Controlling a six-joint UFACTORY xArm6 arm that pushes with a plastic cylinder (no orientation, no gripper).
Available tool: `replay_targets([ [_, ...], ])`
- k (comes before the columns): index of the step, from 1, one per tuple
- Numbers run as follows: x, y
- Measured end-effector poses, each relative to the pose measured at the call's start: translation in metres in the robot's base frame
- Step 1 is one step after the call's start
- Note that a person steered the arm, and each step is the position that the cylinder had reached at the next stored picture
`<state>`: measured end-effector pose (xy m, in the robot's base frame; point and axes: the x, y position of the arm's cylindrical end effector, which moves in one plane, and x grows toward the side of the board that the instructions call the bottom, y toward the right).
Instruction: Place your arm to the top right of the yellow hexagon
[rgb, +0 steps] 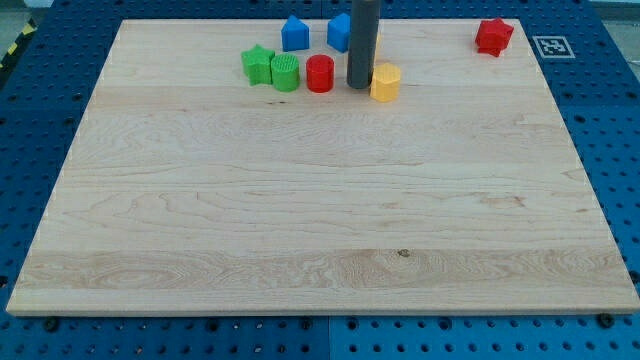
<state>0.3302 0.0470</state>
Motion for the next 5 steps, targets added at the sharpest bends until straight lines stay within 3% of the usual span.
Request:
replay_targets([
  [2,-0.038,0.0],
  [5,-0.032,0.051],
])
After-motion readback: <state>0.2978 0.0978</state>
